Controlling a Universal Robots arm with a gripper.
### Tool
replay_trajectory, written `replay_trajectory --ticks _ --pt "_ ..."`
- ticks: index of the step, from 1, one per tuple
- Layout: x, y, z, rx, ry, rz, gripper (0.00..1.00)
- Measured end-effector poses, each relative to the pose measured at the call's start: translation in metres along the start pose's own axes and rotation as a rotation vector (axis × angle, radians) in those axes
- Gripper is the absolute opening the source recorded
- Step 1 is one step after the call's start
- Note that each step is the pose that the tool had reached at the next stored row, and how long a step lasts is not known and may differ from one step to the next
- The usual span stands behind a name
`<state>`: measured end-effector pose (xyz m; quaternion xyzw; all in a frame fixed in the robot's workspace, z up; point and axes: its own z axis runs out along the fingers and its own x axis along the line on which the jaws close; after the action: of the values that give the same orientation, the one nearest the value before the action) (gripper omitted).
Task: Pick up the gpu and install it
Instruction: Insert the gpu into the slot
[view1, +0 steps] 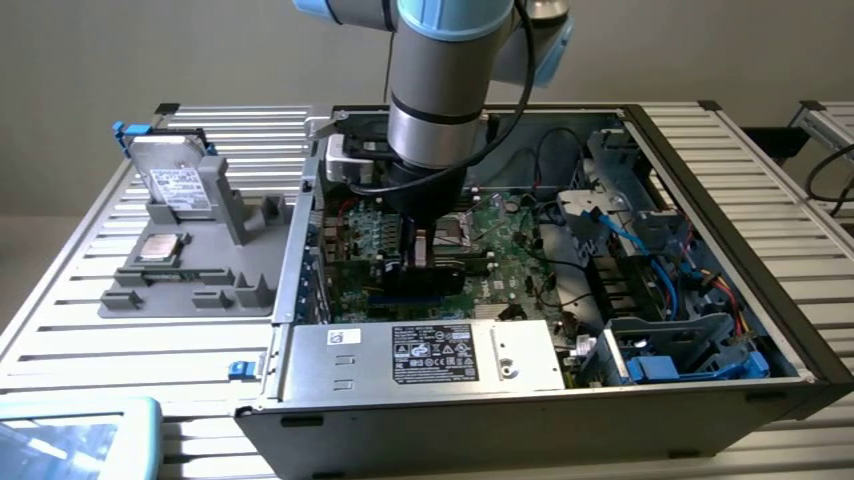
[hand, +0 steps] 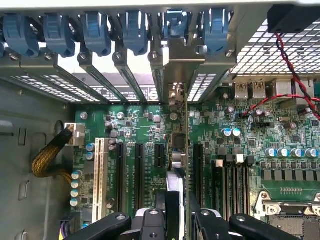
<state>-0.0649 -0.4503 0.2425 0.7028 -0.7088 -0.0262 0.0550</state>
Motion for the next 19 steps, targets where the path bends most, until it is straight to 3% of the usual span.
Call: replay_trajectory --ticks 19 --pt "0.0005 -0.0007 0.0005 0.0000 0.0002 0.000 0.27"
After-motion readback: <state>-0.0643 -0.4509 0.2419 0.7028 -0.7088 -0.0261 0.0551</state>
